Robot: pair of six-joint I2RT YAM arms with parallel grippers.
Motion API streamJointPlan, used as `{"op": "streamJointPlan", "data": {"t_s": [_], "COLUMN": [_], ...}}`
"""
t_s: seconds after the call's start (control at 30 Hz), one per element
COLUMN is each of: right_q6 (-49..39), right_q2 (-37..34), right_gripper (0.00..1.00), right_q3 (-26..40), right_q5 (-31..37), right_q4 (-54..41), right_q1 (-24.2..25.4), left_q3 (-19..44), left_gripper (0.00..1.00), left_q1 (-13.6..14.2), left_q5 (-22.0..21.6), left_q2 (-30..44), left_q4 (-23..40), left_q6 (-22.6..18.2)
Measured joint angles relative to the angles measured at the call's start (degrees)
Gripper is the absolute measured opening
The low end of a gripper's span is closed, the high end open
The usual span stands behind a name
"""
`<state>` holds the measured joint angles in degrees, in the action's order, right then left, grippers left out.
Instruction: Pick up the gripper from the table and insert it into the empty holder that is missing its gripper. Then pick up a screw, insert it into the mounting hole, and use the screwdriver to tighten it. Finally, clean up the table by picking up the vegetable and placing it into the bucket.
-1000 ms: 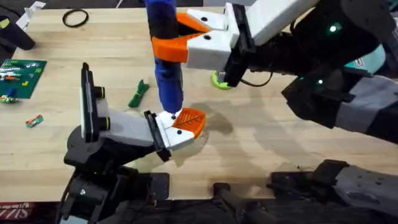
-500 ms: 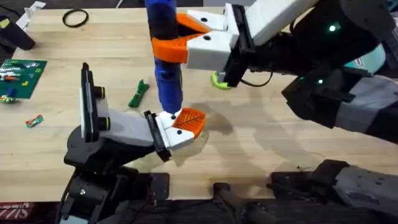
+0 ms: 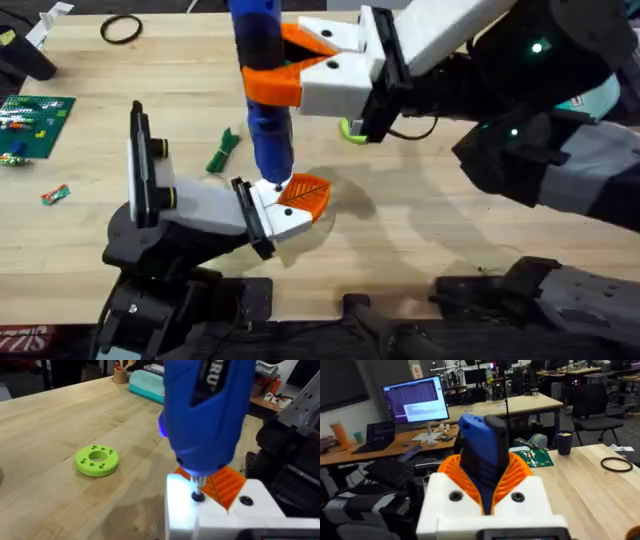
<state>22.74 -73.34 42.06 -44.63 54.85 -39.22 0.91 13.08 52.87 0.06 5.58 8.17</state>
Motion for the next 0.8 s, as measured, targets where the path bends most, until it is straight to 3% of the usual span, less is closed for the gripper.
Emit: {"op": "streamJointPlan", "data": {"t_s": [0.13,0.43,0.8], "right_q6": [0.1,0.4,1.1], "right_q2": [0.0,0.0,0.0], "right_gripper": [0.051,0.051,0.051], "right_q3": [0.9,10.2,10.6], "right_q5": [-0.3,-0.2,-0.2], "right_q4": [0.0,1.9,1.7], "right_q1": [0.0,1.3,2.1], "left_q3": [0.0,0.0,0.0], "left_gripper": [0.018,0.018,0.018], "left_q1": [0.0,0.0,0.0], "left_q5": [-0.1,-0.1,-0.1], "left_q2": [0.0,0.0,0.0], "left_q4": [0.0,0.0,0.0], "left_q6": [-0.2,-0.2,-0.2]}}
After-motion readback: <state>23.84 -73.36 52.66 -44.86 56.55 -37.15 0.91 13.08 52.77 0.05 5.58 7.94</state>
